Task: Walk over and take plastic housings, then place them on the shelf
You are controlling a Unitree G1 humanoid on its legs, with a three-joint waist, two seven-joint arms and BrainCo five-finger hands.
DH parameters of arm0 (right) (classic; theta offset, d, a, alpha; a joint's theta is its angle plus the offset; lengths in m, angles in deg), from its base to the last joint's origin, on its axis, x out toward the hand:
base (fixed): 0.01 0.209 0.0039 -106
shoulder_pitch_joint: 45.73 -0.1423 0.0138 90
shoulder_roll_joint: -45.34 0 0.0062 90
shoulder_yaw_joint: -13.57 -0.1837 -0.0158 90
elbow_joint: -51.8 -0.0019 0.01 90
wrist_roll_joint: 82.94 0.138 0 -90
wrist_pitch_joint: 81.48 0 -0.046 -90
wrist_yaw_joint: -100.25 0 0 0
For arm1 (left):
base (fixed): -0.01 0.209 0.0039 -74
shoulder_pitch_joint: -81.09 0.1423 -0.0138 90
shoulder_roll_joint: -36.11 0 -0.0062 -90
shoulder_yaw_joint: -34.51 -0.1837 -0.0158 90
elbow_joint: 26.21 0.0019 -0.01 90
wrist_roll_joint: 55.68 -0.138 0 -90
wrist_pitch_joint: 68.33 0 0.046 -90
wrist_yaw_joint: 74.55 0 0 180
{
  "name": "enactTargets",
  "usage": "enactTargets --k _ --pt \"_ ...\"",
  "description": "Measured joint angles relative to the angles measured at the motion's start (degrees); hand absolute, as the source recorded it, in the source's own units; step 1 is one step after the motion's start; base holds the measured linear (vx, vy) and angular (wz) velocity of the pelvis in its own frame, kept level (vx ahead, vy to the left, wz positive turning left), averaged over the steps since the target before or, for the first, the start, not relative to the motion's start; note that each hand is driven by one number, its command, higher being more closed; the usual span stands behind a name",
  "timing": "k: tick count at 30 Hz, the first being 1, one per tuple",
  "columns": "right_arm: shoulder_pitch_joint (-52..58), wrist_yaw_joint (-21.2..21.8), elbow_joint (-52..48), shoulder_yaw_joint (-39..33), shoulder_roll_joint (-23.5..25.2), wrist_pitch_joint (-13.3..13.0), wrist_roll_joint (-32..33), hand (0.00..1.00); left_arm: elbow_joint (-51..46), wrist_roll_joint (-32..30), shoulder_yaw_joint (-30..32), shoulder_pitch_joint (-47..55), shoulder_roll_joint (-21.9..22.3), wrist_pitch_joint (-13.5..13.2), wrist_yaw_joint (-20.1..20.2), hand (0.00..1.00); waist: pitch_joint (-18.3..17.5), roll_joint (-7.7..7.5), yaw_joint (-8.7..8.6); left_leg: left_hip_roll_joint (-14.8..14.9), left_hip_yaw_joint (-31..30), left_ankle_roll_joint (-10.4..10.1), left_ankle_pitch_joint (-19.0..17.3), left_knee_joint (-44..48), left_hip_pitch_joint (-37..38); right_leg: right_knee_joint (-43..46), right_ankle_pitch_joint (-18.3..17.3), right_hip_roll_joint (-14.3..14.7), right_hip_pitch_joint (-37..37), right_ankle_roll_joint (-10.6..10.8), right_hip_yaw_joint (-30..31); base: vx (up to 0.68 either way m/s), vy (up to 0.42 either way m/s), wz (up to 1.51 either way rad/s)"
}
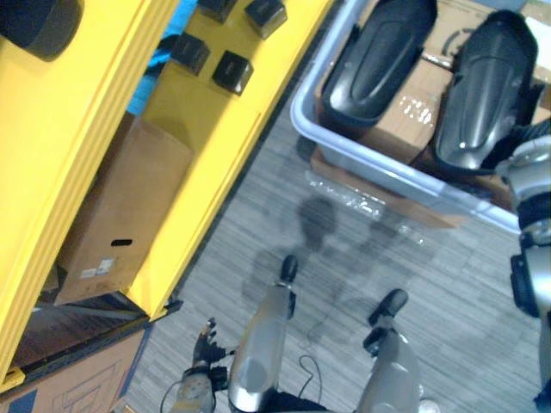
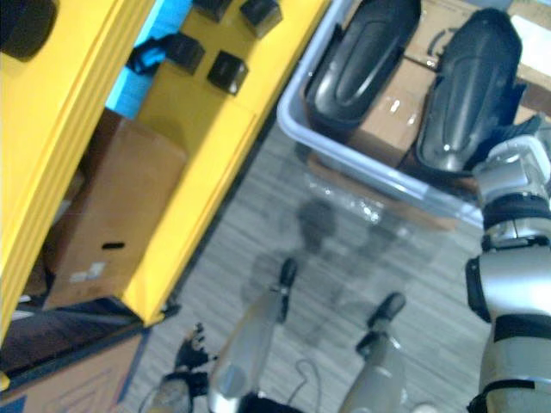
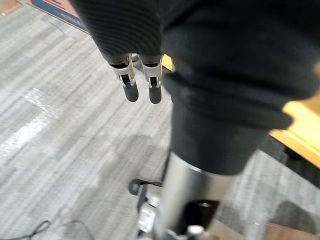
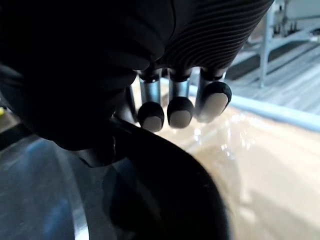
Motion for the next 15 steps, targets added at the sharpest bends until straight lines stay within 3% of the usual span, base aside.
enactTargets --k 3,5,6,7,8,11,13,15 --pt "0.0 -1.4 0.4 0.0 -1.2 -2.4 -0.1 1.00 -3.7 -0.2 -0.1 0.9 -0.8 3.6 -0.4 0.00 0.0 0.00 -0.24 -0.1 -0.1 0.0 0.1 -0.4 1.1 -0.5 0.0 -0.1 1.2 0.0 -0.4 0.02 0.023 0.05" --pt "0.3 -3.9 0.4 -0.2 -2.1 -5.4 -0.3 1.00 -10.0 -0.9 -0.3 2.8 -2.7 8.2 -1.9 0.00 0.0 -0.02 -0.72 -0.1 -0.3 -0.1 0.3 -1.0 2.0 -0.9 0.1 0.1 2.4 0.0 -0.8 0.01 0.015 0.06" --pt "0.5 -4.6 0.4 -0.3 -2.3 -6.1 -0.3 1.00 -11.9 -0.9 -0.1 3.3 -3.3 8.9 -2.2 0.00 0.0 -0.02 -0.80 -0.1 -0.3 -0.1 0.4 -1.4 2.4 -1.1 0.1 0.0 2.8 0.0 -0.9 0.01 0.004 0.06" --pt "1.0 -6.1 0.2 -0.8 -2.3 -7.5 -0.3 1.00 -21.0 -0.7 0.4 4.8 -4.4 9.1 -1.8 0.00 0.0 -0.02 -0.99 -0.1 -0.4 -0.2 0.6 -1.7 3.3 -1.2 0.1 0.1 3.6 0.0 -1.1 0.00 0.007 0.05" --pt "2.0 -7.9 -0.4 -1.3 -2.3 -8.6 -0.3 1.00 -30.9 -0.9 0.0 4.4 -3.9 9.0 -0.5 0.00 0.0 -0.02 -1.05 -0.1 -0.5 -0.2 0.6 -1.9 4.2 -1.7 0.1 0.2 4.8 0.1 -1.3 0.00 0.011 0.06" --pt "3.1 -10.5 -4.1 -2.4 -2.2 -10.6 0.0 1.00 -43.5 -4.2 -1.7 -1.2 -1.2 8.9 3.6 0.00 0.1 -0.15 -2.94 0.1 -0.6 -0.1 0.6 -2.4 6.0 -4.2 1.1 0.8 7.7 -0.1 -2.1 -0.02 0.022 0.01" --pt "3.3 -12.4 -7.9 -3.0 -2.1 -12.5 0.0 1.00 -47.6 -5.4 -2.0 -2.6 -1.3 10.5 6.5 0.00 0.2 -0.35 -4.28 0.5 0.0 -0.3 0.8 -3.7 7.7 -6.7 2.2 1.6 9.5 -0.3 -2.0 0.01 0.003 -0.19" --pt "5.0 -14.9 -13.1 -4.8 -2.1 -14.5 -0.3 1.00 -50.2 -5.3 -1.7 -2.2 -3.5 14.8 9.9 0.00 0.4 -0.85 -5.77 1.2 0.8 -0.9 1.7 -7.0 11.1 -9.2 3.0 2.6 11.8 -0.3 -1.7 0.06 -0.038 -0.21"
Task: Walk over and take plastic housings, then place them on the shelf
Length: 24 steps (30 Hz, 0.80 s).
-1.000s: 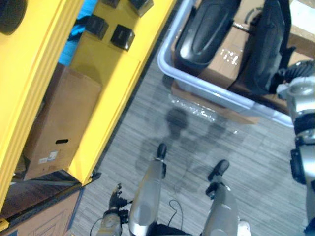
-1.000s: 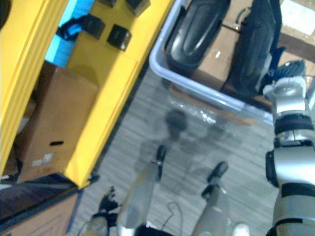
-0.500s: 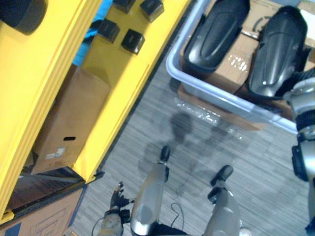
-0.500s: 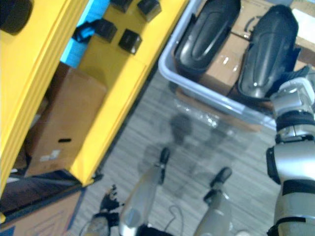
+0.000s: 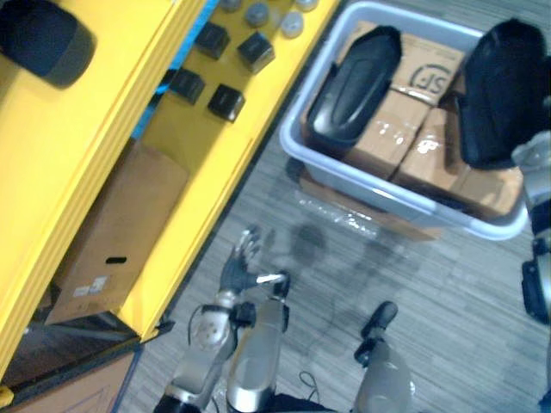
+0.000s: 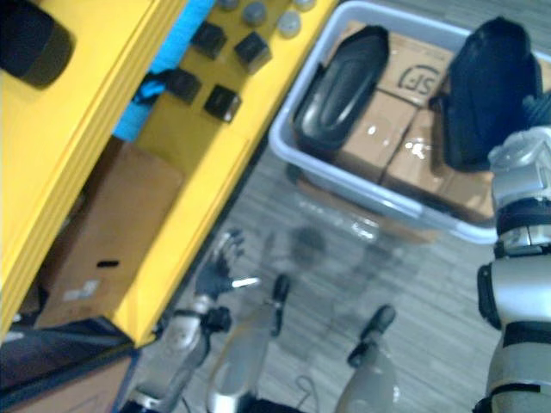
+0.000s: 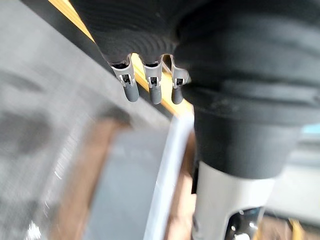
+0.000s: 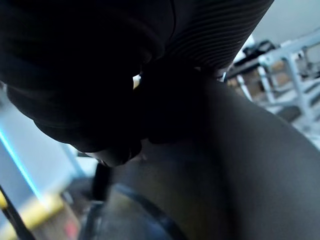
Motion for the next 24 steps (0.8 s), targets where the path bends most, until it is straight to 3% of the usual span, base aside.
enactTargets --k 4,6,9,12,14,19,21,24 --pt "4.7 -1.7 -8.7 -1.9 1.5 -2.0 -1.0 1.00 -2.7 3.2 0.0 -0.2 -3.4 5.8 6.4 0.00 -1.1 -1.80 -1.68 1.6 1.2 -1.2 1.0 -4.4 3.9 -2.3 0.4 2.1 2.1 -0.5 0.5 0.09 -0.057 -0.20" --pt "9.0 -2.7 -14.7 -2.6 4.6 -3.2 -2.5 1.00 -2.7 7.7 -0.6 -2.5 -3.8 10.0 10.4 0.00 -2.7 -3.86 -3.13 2.3 2.3 -1.7 1.7 -7.5 6.7 -3.7 0.5 3.0 3.4 -0.6 0.8 0.12 -0.044 -0.19" --pt "14.9 -2.7 -22.3 -2.6 8.8 -4.8 -5.3 1.00 -1.1 12.2 -1.4 -5.6 -3.7 12.8 12.5 0.00 -7.0 -5.70 -4.53 2.7 3.6 -1.9 1.9 -9.2 8.2 -4.9 0.5 3.5 3.9 -0.7 1.3 0.13 -0.018 -0.16" --pt "20.4 -2.6 -30.6 -2.6 13.0 -6.3 -7.6 1.00 1.8 14.2 -2.3 -10.1 -3.4 14.4 12.4 0.00 -10.4 -6.28 -5.19 3.0 5.3 -1.9 1.9 -10.7 11.3 -5.4 0.5 3.5 5.5 -0.7 2.5 0.09 -0.008 -0.24" --pt "22.8 -2.4 -34.8 -2.6 15.8 -7.3 -8.9 1.00 3.7 14.3 -2.6 -11.8 -2.9 14.4 11.5 0.00 -12.6 -6.84 -5.96 3.0 5.8 -1.9 1.8 -11.4 12.4 -5.7 0.5 3.6 6.0 -0.7 2.8 0.05 0.003 -0.14" --pt "28.0 -2.3 -41.5 -2.1 22.7 -10.7 -11.5 1.00 13.0 16.3 -3.1 -16.2 0.2 14.5 3.8 0.00 -16.5 -9.63 -7.31 3.1 7.8 -2.3 1.5 -12.4 15.0 -6.8 0.6 4.0 7.5 -0.8 4.2 -0.02 -0.006 -0.19" --pt "30.2 -2.3 -43.3 -1.7 24.7 -12.2 -13.1 1.00 17.3 16.2 -3.1 -17.6 1.6 13.4 -0.3 0.00 -17.4 -11.09 -7.58 3.5 8.7 -2.3 1.4 -12.3 15.6 -7.1 0.9 4.4 7.5 -1.1 4.8 -0.08 -0.025 -0.20" --pt "32.4 -2.0 -43.7 0.0 26.6 -13.9 -13.4 1.00 20.4 16.3 -3.1 -17.8 2.7 11.2 -4.9 0.00 -18.6 -11.61 -7.79 3.7 9.0 -2.3 1.4 -12.3 16.2 -7.9 1.3 4.9 8.0 -1.4 5.4 -0.08 -0.035 -0.15"
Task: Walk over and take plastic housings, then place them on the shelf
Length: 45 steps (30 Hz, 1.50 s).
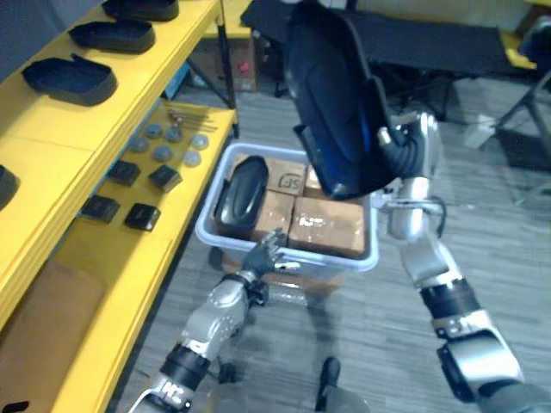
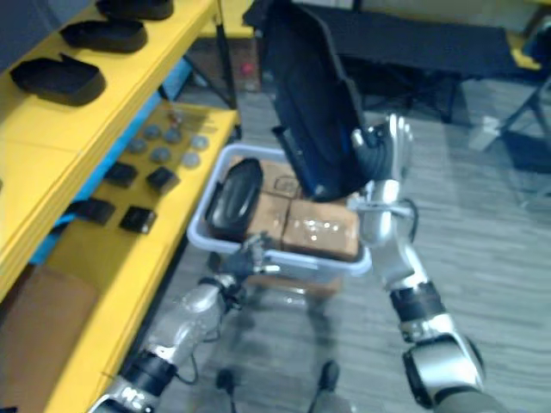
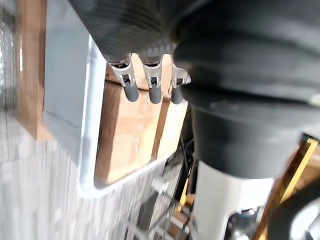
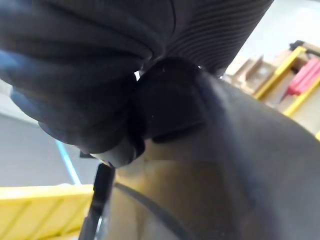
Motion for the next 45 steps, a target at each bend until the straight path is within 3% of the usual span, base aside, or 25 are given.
enactTargets --k 5,8,13,17,26,33,40,43,45 --pt "3.2 1.4 0.0 1.8 0.9 -0.7 -0.2 1.00 2.7 0.8 0.0 -0.2 1.8 -3.7 -3.2 0.00 -0.8 0.26 0.01 0.4 -0.1 -0.2 0.3 -0.6 0.9 -0.8 0.2 0.5 1.0 -0.1 -0.1 -0.04 -0.018 -0.01" --pt "4.0 2.2 0.1 2.6 1.2 -0.8 -0.3 1.00 3.8 3.0 0.1 -0.2 2.7 -4.6 -3.5 0.00 -1.5 0.05 -0.02 0.3 -0.1 -0.3 0.6 -1.1 1.0 -0.8 0.3 0.5 0.8 0.0 -0.1 0.00 0.000 0.00" --pt "4.9 2.2 0.7 2.9 2.4 -1.2 -0.9 1.00 4.5 12.9 0.0 -0.4 3.4 -7.2 -1.5 0.00 -3.0 -0.71 0.02 0.2 -0.2 -0.4 0.8 -1.7 1.0 -0.8 0.8 0.4 0.9 0.2 -0.2 0.03 0.013 0.03" --pt "5.1 2.4 2.1 5.0 2.7 -2.3 -0.9 1.00 4.4 21.4 -1.9 -2.6 3.6 -7.5 1.6 0.00 -3.5 -1.30 0.08 -0.1 -0.3 -0.4 0.8 -1.8 1.4 -0.9 1.0 0.2 1.2 0.4 -0.2 0.01 0.003 0.01" --pt "5.7 4.7 3.6 6.6 3.8 -4.8 -0.9 1.00 3.9 33.8 -4.8 -4.9 5.5 -7.3 3.6 0.00 -4.0 -1.56 -0.50 -0.2 -0.2 -0.1 1.0 -1.9 1.4 -0.9 0.9 0.0 1.2 0.4 -0.1 0.00 0.000 0.00" --pt "5.7 5.0 4.8 6.8 3.8 -5.6 -0.6 1.00 3.9 32.9 -6.2 -5.0 5.5 -7.5 1.5 0.00 -4.0 -1.56 -0.87 -0.3 -0.3 -0.1 1.0 -2.0 1.4 -0.9 0.9 -0.1 1.2 0.4 -0.1 0.00 0.000 0.00" --pt "8.3 4.9 5.4 7.6 3.8 -6.8 0.5 1.00 3.9 25.0 -6.2 -5.2 5.5 -7.8 -5.7 0.00 -4.2 -1.62 -1.10 -0.4 -0.3 -0.1 1.0 -2.0 1.4 -0.9 1.0 -0.2 1.2 0.5 -0.2 0.00 0.000 0.00" --pt "11.2 5.1 5.3 7.7 4.5 -7.0 1.7 1.00 3.9 23.9 -5.3 -5.2 5.6 -10.9 -10.3 0.00 -5.0 -1.62 -1.09 -0.4 -0.3 -0.1 0.9 -2.0 1.4 -0.9 1.0 -0.2 1.2 0.5 -0.2 0.00 0.000 0.00" --pt "13.9 5.6 4.6 8.8 5.5 -7.2 2.6 1.00 3.9 21.2 -1.0 -5.2 6.2 -13.9 -12.7 0.00 -5.6 -1.70 -1.23 -0.3 -0.2 -0.1 0.9 -1.9 1.4 -0.9 1.0 -0.1 1.2 0.5 -0.1 0.00 0.000 0.00"
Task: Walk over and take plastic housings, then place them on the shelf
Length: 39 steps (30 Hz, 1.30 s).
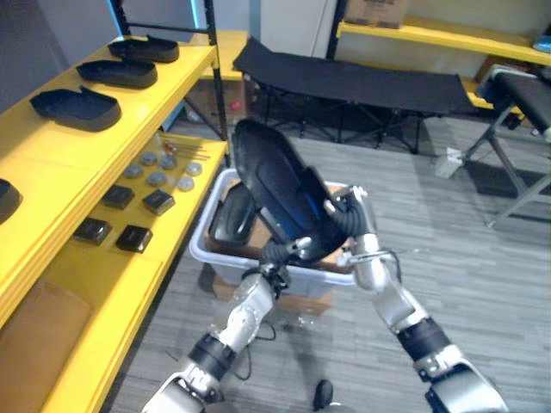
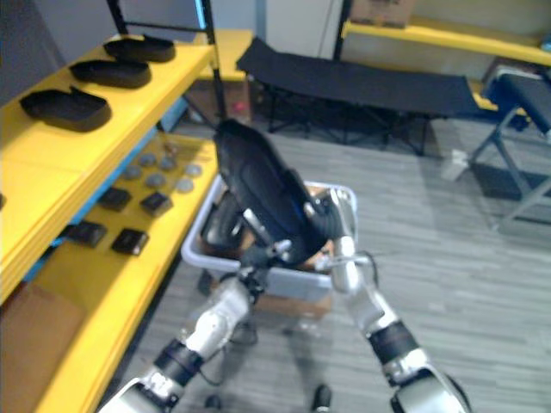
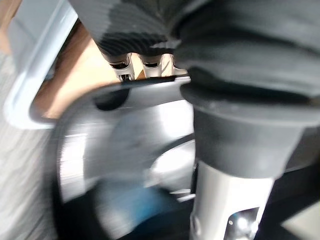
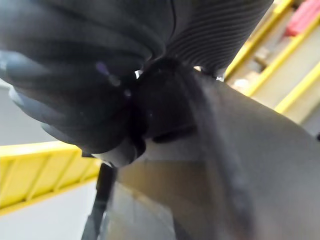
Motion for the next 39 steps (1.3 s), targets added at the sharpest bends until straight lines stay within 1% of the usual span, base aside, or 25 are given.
enactTargets --k 1,3,6,7,9,11,18,19,20,21,22,24,25,27,30,31,33,36,37,39 --pt "0.6 0.0 -0.3 0.2 0.2 -0.1 0.0 1.00 0.0 -1.1 1.2 0.0 0.1 -1.0 -0.6 0.00 0.0 -0.02 -0.04 0.0 0.0 0.0 0.0 0.0 0.0 0.0 0.0 0.0 0.0 0.0 0.0 0.00 0.000 0.00" --pt "3.0 0.6 -1.7 1.6 1.1 -0.2 0.0 1.00 0.0 -3.9 5.0 0.3 0.3 -4.7 -2.1 0.00 0.0 -0.05 0.00 0.2 0.0 0.0 0.0 0.1 0.0 0.0 0.0 0.2 0.0 0.0 0.0 0.00 0.000 0.00" --pt "4.0 1.0 -2.0 2.5 2.8 -0.2 0.0 1.00 0.0 -5.4 6.6 1.6 0.4 -6.9 -3.0 0.00 0.0 -0.07 0.10 0.4 0.1 0.0 0.0 0.0 0.0 -0.2 -0.2 0.4 -0.2 -0.1 0.0 0.00 0.000 -0.02" --pt "4.1 1.2 -2.0 2.6 2.9 -0.2 0.0 1.00 0.0 -5.4 6.7 2.0 0.4 -7.3 -3.0 1.00 -0.1 -0.08 0.10 0.5 0.2 0.0 0.0 0.0 0.0 -0.3 -0.3 0.5 -0.2 -0.3 0.0 0.00 0.000 0.00" --pt "5.1 1.6 -2.1 2.7 3.3 -0.2 0.0 1.00 0.0 -5.3 8.2 3.1 1.3 -8.0 -3.0 1.00 -0.1 -0.11 0.11 0.6 0.2 -0.1 0.1 -0.1 0.0 -0.5 -0.5 0.6 -0.3 -0.3 0.0 0.00 0.000 0.00" --pt "5.8 1.5 -2.2 2.8 3.4 -0.2 0.0 1.00 0.4 -5.3 8.8 3.2 2.0 -8.2 -3.0 1.00 -0.1 -0.11 0.07 0.6 0.3 -0.1 0.1 -0.2 0.0 -0.5 -0.5 0.6 -0.5 -0.4 0.1 0.00 0.000 0.00" --pt "6.8 0.8 -3.1 3.5 3.5 -0.2 0.0 1.00 2.0 -5.4 10.5 3.2 1.8 -8.0 -1.4 1.00 -0.1 -0.13 -0.03 0.5 0.6 -0.2 0.1 -0.4 0.0 0.0 -0.1 0.5 -0.7 -0.2 0.2 0.00 0.000 -0.01" --pt "6.8 0.8 -3.1 4.1 3.6 -0.2 0.0 1.00 2.1 -6.0 10.5 3.2 1.5 -7.3 -0.6 1.00 -0.1 -0.14 -0.02 0.5 0.7 -0.2 0.1 -0.4 0.0 0.0 0.0 0.5 -0.7 -0.2 0.2 0.00 0.000 0.00" --pt "6.8 0.7 -3.1 4.3 3.6 -0.2 0.0 1.00 2.1 -6.0 10.5 3.2 1.5 -6.8 -0.5 0.00 -0.1 -0.14 -0.02 0.5 0.7 -0.2 0.1 -0.4 0.0 0.0 0.0 0.5 -0.7 -0.2 0.2 0.00 0.000 0.00" --pt "6.8 0.2 -3.1 4.4 3.6 -0.2 0.0 1.00 2.1 -6.0 10.5 3.2 1.3 -4.9 0.6 0.00 -0.1 -0.14 0.06 0.5 0.6 -0.2 0.1 -0.4 0.0 0.0 0.0 0.5 -0.7 -0.1 0.2 0.00 0.000 0.00" --pt "6.8 0.1 -3.1 4.4 3.5 -0.2 0.0 1.00 2.1 -6.1 10.5 3.2 1.2 -3.8 1.3 0.00 -0.1 -0.15 0.13 0.4 0.6 -0.2 0.1 -0.4 0.0 0.0 0.0 0.5 -0.6 -0.1 0.2 0.00 0.000 0.00" --pt "6.8 0.0 -3.1 4.2 3.3 -0.2 0.0 1.00 2.5 -6.1 10.1 3.1 0.5 0.8 3.6 0.00 -0.1 -0.22 0.10 0.4 0.6 -0.2 0.1 -0.3 0.0 0.0 0.1 0.5 -0.6 -0.1 0.3 0.00 0.000 0.00" --pt "6.8 0.1 -3.1 4.1 3.2 -0.1 0.0 1.00 2.9 -6.1 9.9 3.1 0.2 1.9 4.1 0.00 -0.1 -0.22 0.06 0.5 0.6 -0.2 0.1 -0.2 0.1 0.0 0.1 0.5 -0.6 -0.2 0.3 0.00 0.000 -0.04" --pt "6.8 0.2 -3.1 4.1 2.5 -0.1 0.0 1.00 4.5 -6.0 8.1 3.0 -1.5 5.8 6.2 0.00 -0.1 -0.21 0.00 0.5 0.9 -0.2 0.1 -0.1 0.0 0.0 0.1 0.5 -0.7 -0.2 0.5 0.00 0.000 -0.06" --pt "6.8 0.3 -3.1 4.2 1.0 0.0 0.0 1.00 5.5 -5.9 6.8 3.0 -2.6 8.3 8.3 0.00 -0.1 -0.19 -0.03 0.5 1.4 -0.2 0.1 0.0 0.2 -0.3 0.2 0.5 -0.9 -0.3 0.9 -0.02 0.002 -0.08" --pt "6.8 0.3 -3.1 4.3 0.9 0.0 0.0 1.00 5.6 -5.9 5.9 3.0 -3.2 8.5 8.4 0.00 -0.1 -0.16 -0.03 0.5 1.4 -0.2 0.1 0.0 0.3 -0.4 0.2 0.5 -0.9 -0.3 1.0 -0.02 0.001 -0.07" --pt "6.8 0.4 -3.2 4.3 0.3 0.2 0.0 1.00 5.6 -5.7 5.2 3.0 -3.9 9.8 9.6 0.00 -0.1 -0.03 -0.13 0.5 1.5 -0.2 0.1 0.0 0.3 -0.5 0.1 0.5 -0.9 -0.3 1.1 -0.01 0.001 -0.02" --pt "6.8 0.4 -3.3 4.5 -0.6 0.3 0.0 1.00 5.6 -5.5 3.0 2.8 -5.4 10.4 10.6 0.00 -0.1 0.15 -0.17 0.5 1.5 -0.2 0.1 0.0 0.3 -0.5 0.0 0.5 -1.0 -0.4 1.2 0.00 0.000 0.00" --pt "6.8 0.4 -3.7 4.5 -1.0 0.3 0.0 1.00 5.6 -5.4 2.4 2.8 -5.5 10.7 10.7 1.00 -0.1 0.30 -0.19 0.5 1.5 -0.2 0.1 -0.1 0.3 -0.5 0.0 0.5 -1.1 -0.5 1.2 0.00 0.000 0.00" --pt "6.7 0.4 -4.2 4.4 -1.6 0.3 0.0 1.00 5.6 -5.4 1.3 2.8 -6.0 11.2 12.0 1.00 -0.1 0.59 -0.20 0.5 1.5 -0.2 0.1 -0.1 0.3 -0.5 0.0 0.5 -1.1 -0.5 1.2 0.00 0.000 0.00"
